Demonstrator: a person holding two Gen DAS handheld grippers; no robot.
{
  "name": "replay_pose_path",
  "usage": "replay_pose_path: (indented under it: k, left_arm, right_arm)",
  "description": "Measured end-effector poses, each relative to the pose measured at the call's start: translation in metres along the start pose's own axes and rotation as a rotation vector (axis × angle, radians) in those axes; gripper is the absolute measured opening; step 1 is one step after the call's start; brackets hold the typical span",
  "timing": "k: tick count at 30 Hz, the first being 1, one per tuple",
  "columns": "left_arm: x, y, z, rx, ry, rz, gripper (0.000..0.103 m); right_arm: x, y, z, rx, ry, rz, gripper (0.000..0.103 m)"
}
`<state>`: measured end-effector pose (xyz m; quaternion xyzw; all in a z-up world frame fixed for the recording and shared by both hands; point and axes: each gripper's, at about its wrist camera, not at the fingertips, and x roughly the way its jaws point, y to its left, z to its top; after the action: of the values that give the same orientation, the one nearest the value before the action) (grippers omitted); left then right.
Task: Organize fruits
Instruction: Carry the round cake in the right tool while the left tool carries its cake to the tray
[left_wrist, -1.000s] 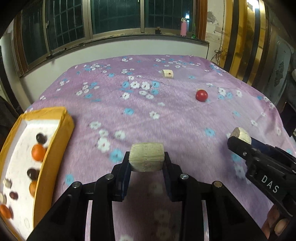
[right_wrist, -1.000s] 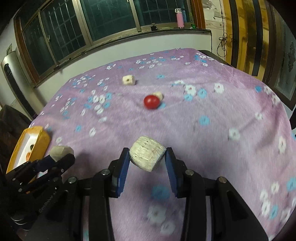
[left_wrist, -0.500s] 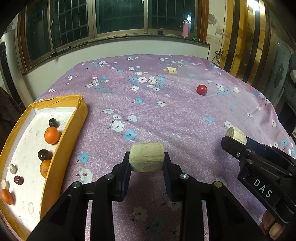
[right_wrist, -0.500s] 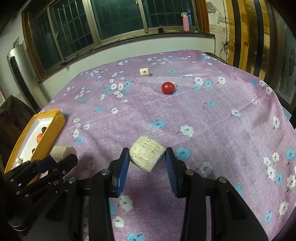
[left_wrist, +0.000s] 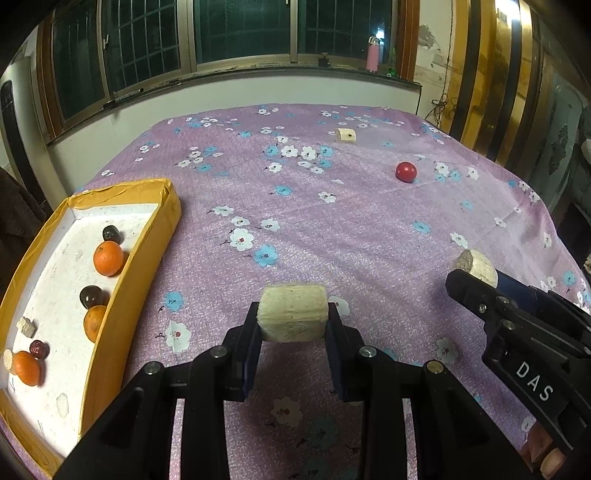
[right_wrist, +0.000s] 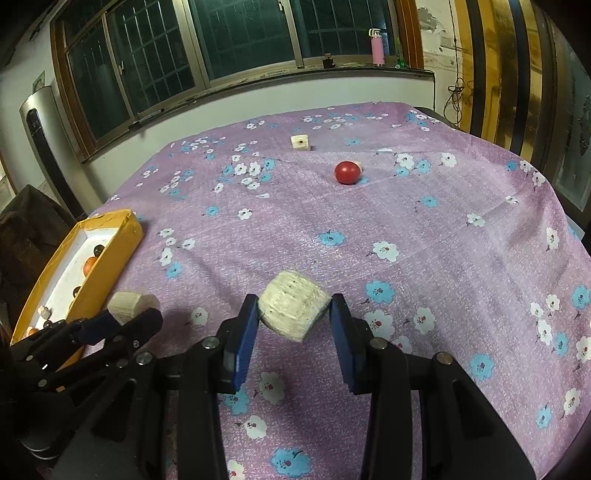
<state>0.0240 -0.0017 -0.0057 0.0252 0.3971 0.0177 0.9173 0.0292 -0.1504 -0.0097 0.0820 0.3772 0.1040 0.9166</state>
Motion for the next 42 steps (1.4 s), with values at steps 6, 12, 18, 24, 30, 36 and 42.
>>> replay_pose_path:
  k: [6,12,18,24,30,36,42]
  left_arm:
    - [-0.003,0.001,-0.001,0.001,-0.001,0.003,0.031]
    - [-0.007,0.004,-0.002,0.002,-0.005,0.008,0.031]
    - [-0.013,0.009,-0.003,-0.006,-0.014,0.011,0.031]
    - [-0.015,0.015,-0.003,-0.019,-0.012,0.018,0.031]
    - [-0.016,0.019,-0.003,-0.029,-0.014,0.019,0.031]
    - [-0.020,0.024,-0.005,-0.040,-0.019,0.023,0.031]
    - [-0.023,0.030,-0.006,-0.052,-0.019,0.028,0.031]
  right_arm:
    - [-0.003,0.002,-0.002,-0.008,0.000,0.004,0.041]
    - [-0.007,0.008,-0.003,-0.019,-0.006,0.016,0.041]
    - [-0.013,0.013,-0.001,-0.035,-0.018,0.022,0.041]
    - [-0.015,0.013,-0.002,-0.041,-0.020,0.015,0.041]
    - [-0.016,0.012,-0.003,-0.044,-0.023,0.017,0.041]
    - [-0.018,0.017,-0.003,-0.055,-0.029,0.028,0.041]
    - [-0.021,0.024,-0.003,-0.067,-0.033,0.039,0.041]
